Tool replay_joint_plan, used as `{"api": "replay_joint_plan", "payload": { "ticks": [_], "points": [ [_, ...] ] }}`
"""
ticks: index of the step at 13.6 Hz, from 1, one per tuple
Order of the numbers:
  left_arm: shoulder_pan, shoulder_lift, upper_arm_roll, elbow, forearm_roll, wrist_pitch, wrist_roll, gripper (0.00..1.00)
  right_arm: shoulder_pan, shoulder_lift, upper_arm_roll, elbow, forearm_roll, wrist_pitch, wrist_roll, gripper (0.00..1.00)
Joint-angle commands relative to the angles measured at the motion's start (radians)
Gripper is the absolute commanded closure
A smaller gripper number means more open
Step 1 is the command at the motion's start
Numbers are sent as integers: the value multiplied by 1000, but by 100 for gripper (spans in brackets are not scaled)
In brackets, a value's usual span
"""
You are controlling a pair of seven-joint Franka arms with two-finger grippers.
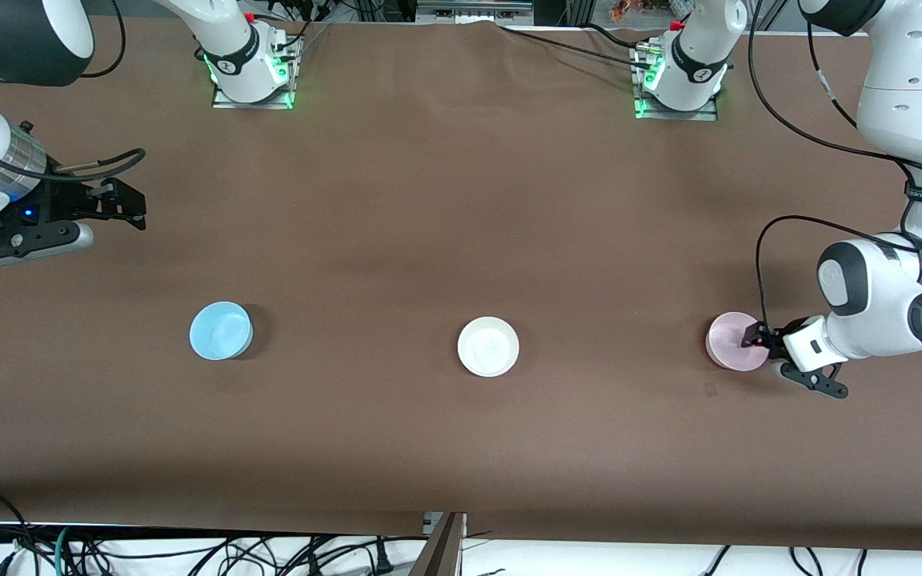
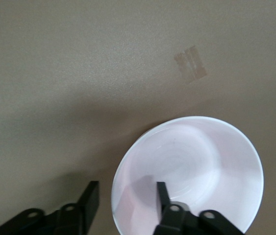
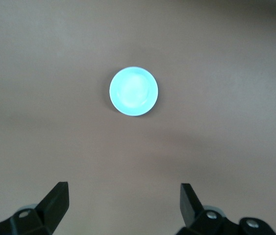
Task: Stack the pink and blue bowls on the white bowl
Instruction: 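Carry the pink bowl with the left gripper while the right gripper approaches the blue bowl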
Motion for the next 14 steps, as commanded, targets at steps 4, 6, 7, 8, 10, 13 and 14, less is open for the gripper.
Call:
{"api": "replay_joint_plan", "payload": {
  "ticks": [4,6,7,8,10,13,14],
  "points": [
    [14,-15,-12,7,-27,-25,60,100,-10,74,0,27,5,-11,2,0],
    [5,-46,-22,24,-26,-100,59,100,-10,109,0,27,34,-3,3,0],
    [3,-75,-54,26,-26,-125,48,100,-11,132,-1,28,48,-2,5,0],
    [3,-100,-88,30,-20,-151,48,100,-10,134,-1,30,53,-3,5,0],
    [-1,-126,-177,53,-9,-218,46,100,-28,204,-3,28,60,-5,-1,0],
    [-61,-126,-228,113,-16,-257,-112,100,-47,218,0,22,83,-3,-13,0],
    [-101,-124,-233,131,-18,-264,-198,100,-53,210,-4,13,92,5,-47,0]
  ]
}}
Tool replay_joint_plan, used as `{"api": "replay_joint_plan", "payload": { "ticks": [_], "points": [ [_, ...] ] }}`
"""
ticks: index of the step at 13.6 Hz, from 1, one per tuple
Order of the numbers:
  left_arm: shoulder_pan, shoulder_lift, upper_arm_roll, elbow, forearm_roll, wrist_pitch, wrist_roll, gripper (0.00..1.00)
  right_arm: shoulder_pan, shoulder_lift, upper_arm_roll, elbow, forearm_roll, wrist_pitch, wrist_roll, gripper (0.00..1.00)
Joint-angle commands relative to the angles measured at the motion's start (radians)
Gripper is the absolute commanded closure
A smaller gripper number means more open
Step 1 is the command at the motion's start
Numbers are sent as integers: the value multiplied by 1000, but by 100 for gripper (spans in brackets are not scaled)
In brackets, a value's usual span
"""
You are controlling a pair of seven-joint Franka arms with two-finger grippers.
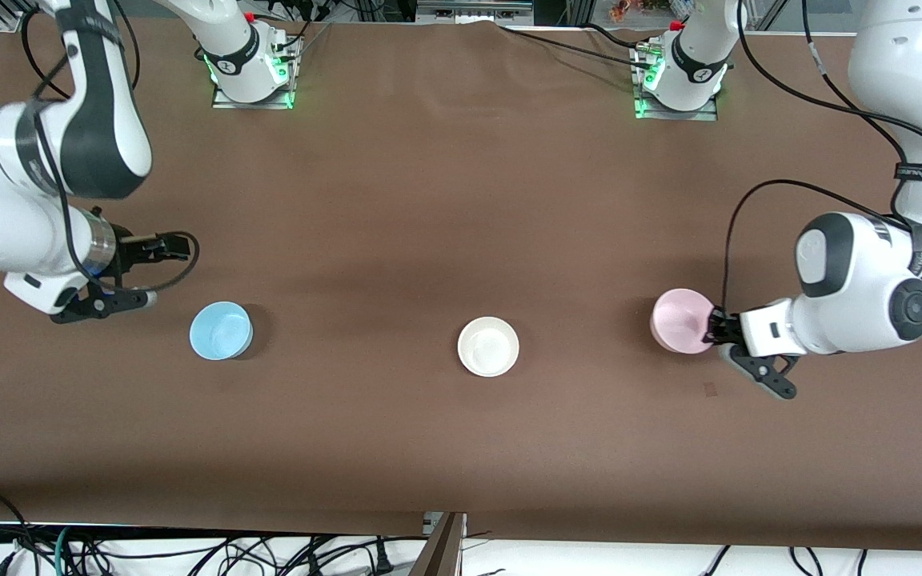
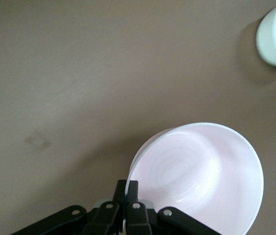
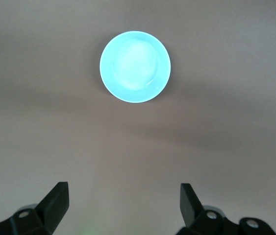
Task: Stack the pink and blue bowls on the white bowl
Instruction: 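Carry the pink bowl with the left gripper while the right gripper approaches the blue bowl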
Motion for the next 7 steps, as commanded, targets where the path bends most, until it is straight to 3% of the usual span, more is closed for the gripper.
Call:
{"api": "replay_joint_plan", "payload": {
  "ticks": [1,3,7],
  "points": [
    [-113,5,3,55,-16,-33,-200,100,-25,-15,-3,-10,33,32,-106,0],
    [-243,37,9,101,-5,-29,-394,100,-27,-51,-6,-104,78,139,-140,0],
    [-360,183,11,247,-17,-9,-459,100,-30,-66,-34,-231,161,307,-212,0]
  ]
}}
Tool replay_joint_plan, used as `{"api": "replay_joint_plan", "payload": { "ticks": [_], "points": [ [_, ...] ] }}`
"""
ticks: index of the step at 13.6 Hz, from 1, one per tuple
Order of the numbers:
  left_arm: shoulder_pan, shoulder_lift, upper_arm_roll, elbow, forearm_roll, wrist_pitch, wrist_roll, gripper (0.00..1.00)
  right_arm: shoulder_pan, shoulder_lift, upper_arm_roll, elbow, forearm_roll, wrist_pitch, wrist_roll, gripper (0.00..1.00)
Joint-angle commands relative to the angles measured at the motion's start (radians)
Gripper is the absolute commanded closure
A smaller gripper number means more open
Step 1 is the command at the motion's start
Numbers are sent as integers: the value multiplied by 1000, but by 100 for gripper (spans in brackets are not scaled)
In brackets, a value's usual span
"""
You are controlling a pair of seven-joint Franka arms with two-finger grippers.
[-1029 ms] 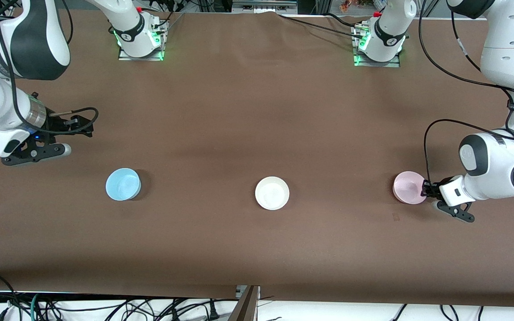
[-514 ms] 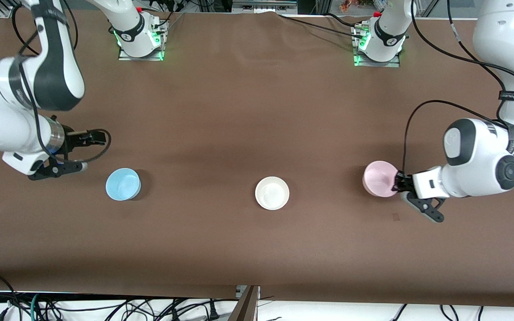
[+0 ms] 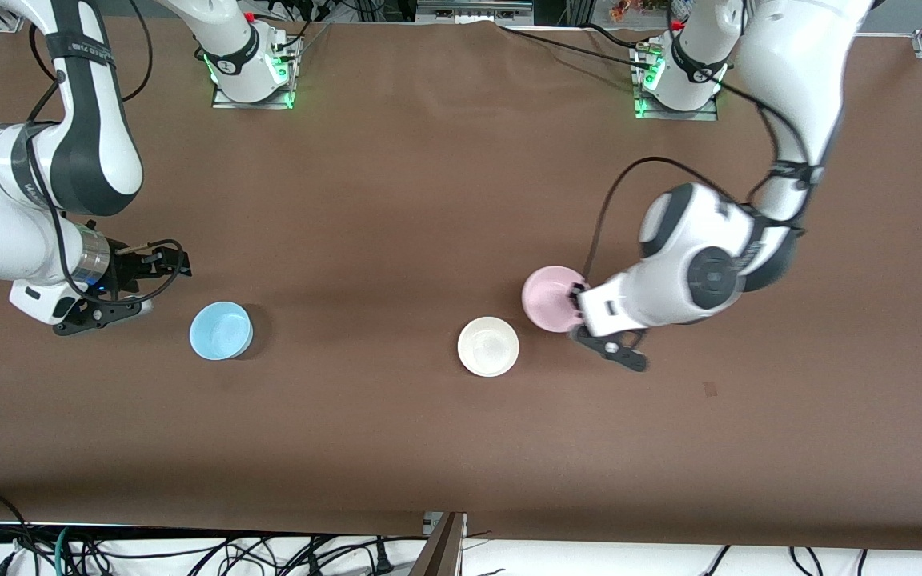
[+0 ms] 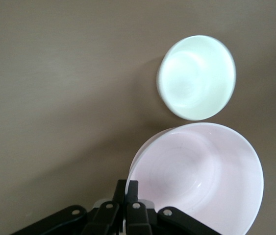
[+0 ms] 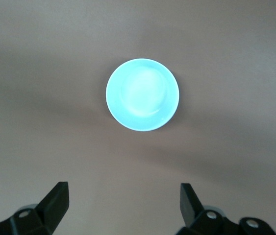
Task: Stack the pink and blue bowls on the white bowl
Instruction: 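Carry the pink bowl with the left gripper while the right gripper approaches the blue bowl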
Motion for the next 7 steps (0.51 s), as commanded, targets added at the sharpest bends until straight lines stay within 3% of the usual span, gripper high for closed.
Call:
{"api": "replay_joint_plan", "payload": {
  "ticks": [1,4,7],
  "points": [
    [-60,128,21,164,-17,8,-44,100,-21,-21,-9,-92,46,103,-54,0],
    [-111,181,24,175,-11,162,-82,100,-42,40,-7,-80,92,146,-73,0],
    [-109,219,25,177,-12,262,-41,100,-34,169,-6,-80,92,313,-74,0]
  ]
}}
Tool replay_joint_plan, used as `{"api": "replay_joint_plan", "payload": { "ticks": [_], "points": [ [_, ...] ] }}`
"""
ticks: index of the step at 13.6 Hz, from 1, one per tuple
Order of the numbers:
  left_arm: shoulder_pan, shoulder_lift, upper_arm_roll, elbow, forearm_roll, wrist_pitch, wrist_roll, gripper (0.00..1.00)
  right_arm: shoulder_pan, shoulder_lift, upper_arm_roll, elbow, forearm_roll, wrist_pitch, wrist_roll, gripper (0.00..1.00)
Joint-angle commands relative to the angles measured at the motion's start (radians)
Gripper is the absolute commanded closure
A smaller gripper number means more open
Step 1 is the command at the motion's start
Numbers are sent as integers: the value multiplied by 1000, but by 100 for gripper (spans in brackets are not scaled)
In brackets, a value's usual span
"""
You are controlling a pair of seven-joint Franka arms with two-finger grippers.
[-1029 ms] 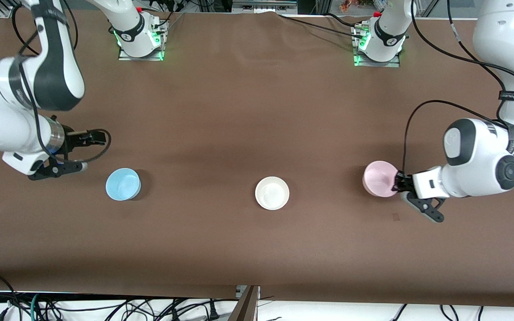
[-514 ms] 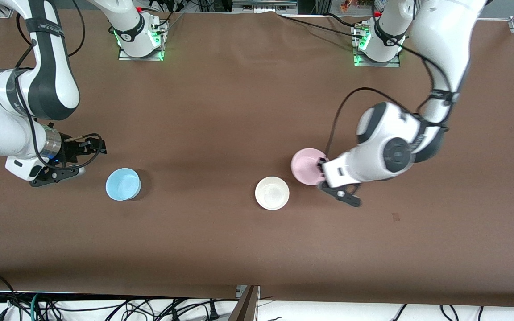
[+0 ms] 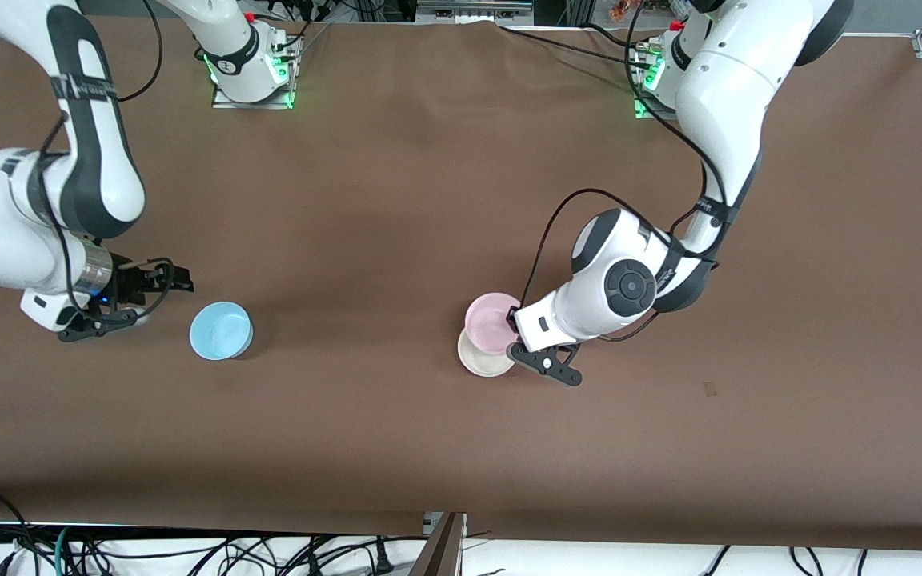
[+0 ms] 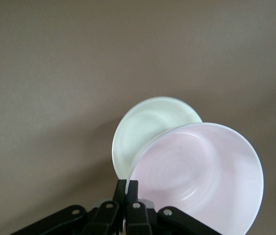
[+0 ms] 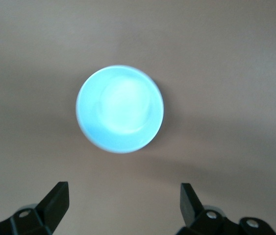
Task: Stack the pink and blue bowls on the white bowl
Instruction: 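Lower the pink bowl into the white bowl while the right gripper grasps the blue bowl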
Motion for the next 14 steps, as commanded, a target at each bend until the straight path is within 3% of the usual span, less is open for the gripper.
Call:
{"api": "replay_joint_plan", "payload": {
  "ticks": [1,8,9,12,13,14],
  "points": [
    [-11,38,16,48,-12,22,27,100,9,138,5,-1,27,179,-24,0],
    [-13,69,16,48,-12,104,76,100,6,240,11,38,30,230,-19,2],
    [-13,69,16,48,-11,104,76,100,5,240,11,42,30,230,-10,9],
    [-16,69,16,47,-17,104,60,100,9,240,12,42,70,223,41,79],
    [-14,69,16,45,-20,104,63,63,9,240,12,42,80,223,44,96],
    [-10,69,16,42,-13,104,77,1,9,240,12,42,94,221,45,100]
  ]
}}
